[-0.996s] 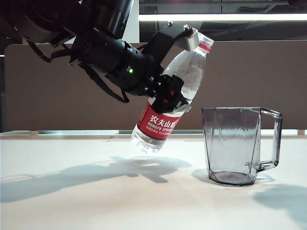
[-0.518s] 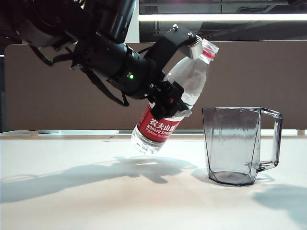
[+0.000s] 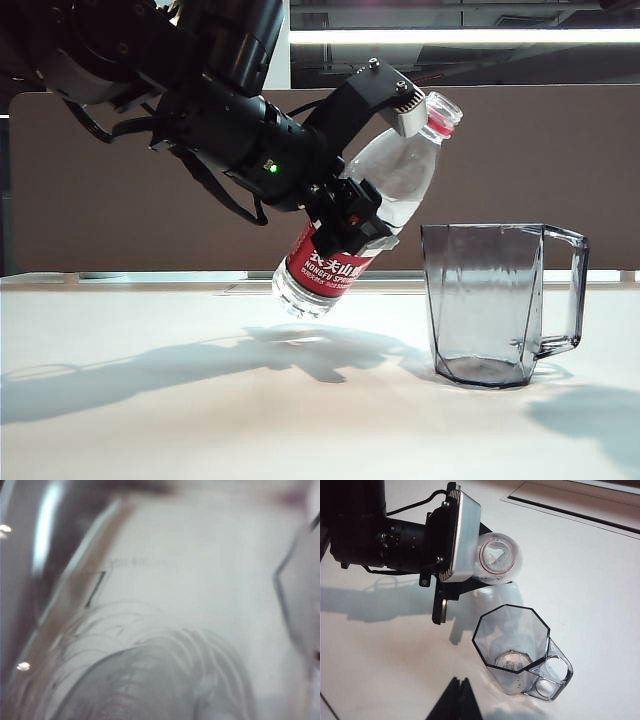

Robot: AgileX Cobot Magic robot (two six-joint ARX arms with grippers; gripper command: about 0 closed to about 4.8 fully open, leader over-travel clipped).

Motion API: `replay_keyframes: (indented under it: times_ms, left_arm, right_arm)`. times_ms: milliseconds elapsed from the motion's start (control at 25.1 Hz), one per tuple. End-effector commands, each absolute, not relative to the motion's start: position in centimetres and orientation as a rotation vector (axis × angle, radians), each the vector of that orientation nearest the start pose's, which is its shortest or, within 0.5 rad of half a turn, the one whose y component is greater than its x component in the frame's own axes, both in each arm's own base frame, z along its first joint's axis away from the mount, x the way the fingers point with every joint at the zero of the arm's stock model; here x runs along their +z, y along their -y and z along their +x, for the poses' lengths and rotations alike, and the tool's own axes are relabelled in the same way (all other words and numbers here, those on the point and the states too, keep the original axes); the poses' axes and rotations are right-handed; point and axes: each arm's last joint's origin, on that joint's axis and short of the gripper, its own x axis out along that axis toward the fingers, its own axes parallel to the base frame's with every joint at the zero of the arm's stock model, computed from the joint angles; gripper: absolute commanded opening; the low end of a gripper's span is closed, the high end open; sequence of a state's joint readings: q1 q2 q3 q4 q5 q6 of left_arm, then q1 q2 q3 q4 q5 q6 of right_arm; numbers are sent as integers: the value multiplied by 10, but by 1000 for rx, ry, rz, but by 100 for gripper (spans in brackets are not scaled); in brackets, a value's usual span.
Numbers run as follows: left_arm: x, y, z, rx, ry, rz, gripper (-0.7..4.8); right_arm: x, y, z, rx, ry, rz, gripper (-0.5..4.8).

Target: Pick up the mineral water bottle with the left hand on the table and pour water into the mug until it's half full.

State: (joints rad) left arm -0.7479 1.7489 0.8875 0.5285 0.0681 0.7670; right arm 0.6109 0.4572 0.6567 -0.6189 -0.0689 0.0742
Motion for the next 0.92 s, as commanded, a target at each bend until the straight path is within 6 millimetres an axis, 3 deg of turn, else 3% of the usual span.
replay_keyframes:
  times_ms: [40, 916]
  left_arm:
    - [196, 253, 269, -874, 84, 812, 214]
    - [199, 257, 273, -867, 230, 1091, 214]
  right_arm:
    - [292, -59, 80, 659, -413, -35, -8]
    - [292, -59, 80, 659, -413, -36, -8]
